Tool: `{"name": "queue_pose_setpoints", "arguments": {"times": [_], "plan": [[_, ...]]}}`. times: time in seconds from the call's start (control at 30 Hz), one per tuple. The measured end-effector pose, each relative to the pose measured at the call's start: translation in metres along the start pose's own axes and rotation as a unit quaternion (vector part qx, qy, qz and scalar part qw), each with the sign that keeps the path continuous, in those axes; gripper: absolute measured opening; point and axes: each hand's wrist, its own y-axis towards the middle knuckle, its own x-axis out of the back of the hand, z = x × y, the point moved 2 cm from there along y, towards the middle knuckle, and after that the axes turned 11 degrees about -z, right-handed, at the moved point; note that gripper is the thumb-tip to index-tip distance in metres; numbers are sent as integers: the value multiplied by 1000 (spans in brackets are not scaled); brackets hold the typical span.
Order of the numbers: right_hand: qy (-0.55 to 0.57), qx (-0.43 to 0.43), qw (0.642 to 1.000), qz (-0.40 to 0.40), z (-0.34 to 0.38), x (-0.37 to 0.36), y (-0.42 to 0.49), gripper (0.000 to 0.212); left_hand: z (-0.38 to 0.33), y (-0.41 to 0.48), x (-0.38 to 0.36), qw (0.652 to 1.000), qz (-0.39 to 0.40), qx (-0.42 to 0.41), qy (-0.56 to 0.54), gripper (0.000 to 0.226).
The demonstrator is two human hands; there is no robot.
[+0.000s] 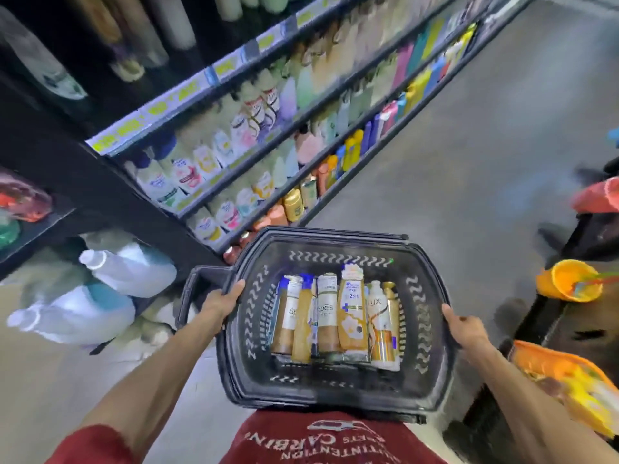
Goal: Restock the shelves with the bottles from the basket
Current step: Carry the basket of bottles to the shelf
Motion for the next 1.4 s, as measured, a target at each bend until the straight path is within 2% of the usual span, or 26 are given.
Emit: {"name": "queue_pose_setpoints", "arguments": {"times": [0.23, 0.37, 0.47, 0.57, 0.73, 0.93, 1.07, 1.27, 1.4], "plan": [[-57, 112, 990, 63, 137, 13, 111, 67, -50, -15, -33, 993, -89, 77, -9, 76], [-107, 198, 972, 63, 195, 19, 153, 69, -61, -15, -52, 986, -92, 128, -54, 76], [-132, 212, 965, 79, 243, 13, 173, 72, -63, -7, -61, 978, -84, 175, -71, 83], [-166, 239, 953, 82, 275, 3, 187, 72, -60, -1, -75, 970, -85, 193, -122, 72], [-194, 227, 950, 91, 318, -22, 196, 69, -66, 26, -85, 954, -87, 233, -165, 66], [-220, 235, 940, 111, 357, -55, 217, 66, -65, 57, -99, 937, -87, 289, -175, 73], [-265, 243, 924, 133, 377, -78, 238, 72, -65, 66, -115, 929, -80, 320, -170, 75], [-285, 243, 917, 137, 395, -123, 280, 81, -65, 91, -156, 927, -76, 341, -135, 78], [-279, 223, 921, 153, 401, -155, 320, 83, -51, 121, -191, 913, -74, 363, -171, 81]]}}
